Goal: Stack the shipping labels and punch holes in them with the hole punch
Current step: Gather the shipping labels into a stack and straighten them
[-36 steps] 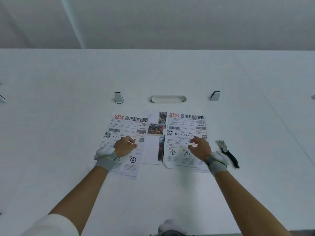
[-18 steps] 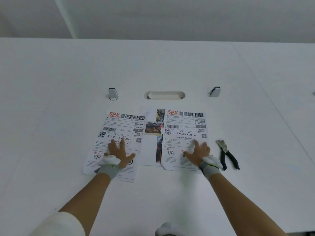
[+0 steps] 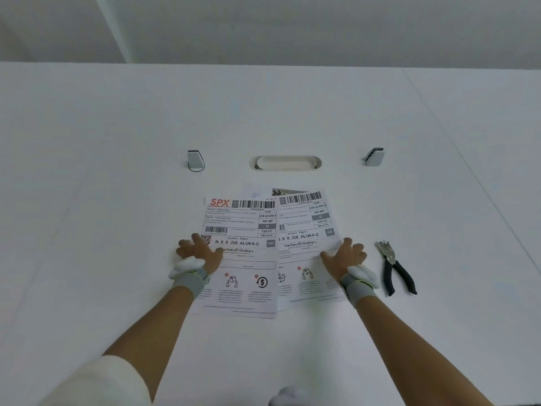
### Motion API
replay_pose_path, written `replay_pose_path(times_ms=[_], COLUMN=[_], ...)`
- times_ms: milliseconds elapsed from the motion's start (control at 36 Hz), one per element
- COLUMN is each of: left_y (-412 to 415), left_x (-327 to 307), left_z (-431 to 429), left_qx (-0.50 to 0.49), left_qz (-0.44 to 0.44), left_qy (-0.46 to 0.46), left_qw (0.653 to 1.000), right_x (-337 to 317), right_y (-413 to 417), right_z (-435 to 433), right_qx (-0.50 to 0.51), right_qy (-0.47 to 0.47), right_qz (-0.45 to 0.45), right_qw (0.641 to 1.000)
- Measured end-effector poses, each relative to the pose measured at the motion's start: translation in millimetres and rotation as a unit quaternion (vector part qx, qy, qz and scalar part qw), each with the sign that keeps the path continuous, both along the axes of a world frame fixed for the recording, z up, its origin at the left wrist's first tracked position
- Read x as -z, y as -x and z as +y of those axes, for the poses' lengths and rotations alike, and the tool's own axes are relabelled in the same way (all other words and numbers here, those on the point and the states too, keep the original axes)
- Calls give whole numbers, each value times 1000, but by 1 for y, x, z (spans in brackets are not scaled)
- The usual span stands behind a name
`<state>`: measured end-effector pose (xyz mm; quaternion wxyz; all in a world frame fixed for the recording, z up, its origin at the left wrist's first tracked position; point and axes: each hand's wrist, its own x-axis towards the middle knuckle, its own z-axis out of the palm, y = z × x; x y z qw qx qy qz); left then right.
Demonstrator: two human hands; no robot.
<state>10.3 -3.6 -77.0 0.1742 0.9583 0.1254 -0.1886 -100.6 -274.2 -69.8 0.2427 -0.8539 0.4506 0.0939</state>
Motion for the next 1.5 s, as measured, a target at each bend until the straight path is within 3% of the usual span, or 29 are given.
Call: replay_pose_path(times_ms=[83, 194, 278, 444, 611, 750, 833, 1000, 1139, 1333, 1500], left_y=[5, 8, 3, -3, 11, 9, 5, 6, 5, -1, -7], left_x=[4, 1, -4, -10, -12, -17, -20, -22, -37, -75, -113], left_z=[-5, -30, -36, -35, -58, -59, -54, -50, -47, -47, -56], left_qx=[2, 16, -17, -63, -68, -66, -63, -81, -41, 16, 34], left_qz=[27, 39, 38, 73, 99, 108, 127, 116, 111, 2, -66], left_qy=[-36, 35, 71, 55, 133, 147, 204, 315, 408, 499, 519], left_qw=[999, 999, 997, 994, 984, 981, 969, 939, 905, 867, 852], right_x=[1, 0, -8, -24, -22, -20, -16, -13, -24, -74, -118], right_y=[1, -3, -8, -18, -18, -17, -17, -18, -20, -23, -27], right_z=[14, 32, 29, 16, 43, 47, 36, 24, 14, -4, -12], right_qx=[-16, -71, -50, 19, -60, -45, -25, 31, 28, 42, 2], right_qy=[3, -41, -71, -84, -120, -115, -144, -247, -299, -349, -376], right_qz=[18, -9, -42, -37, 7, 10, 4, -40, -95, -259, -341], right_qw=[1000, 997, 995, 996, 991, 992, 989, 968, 949, 900, 862])
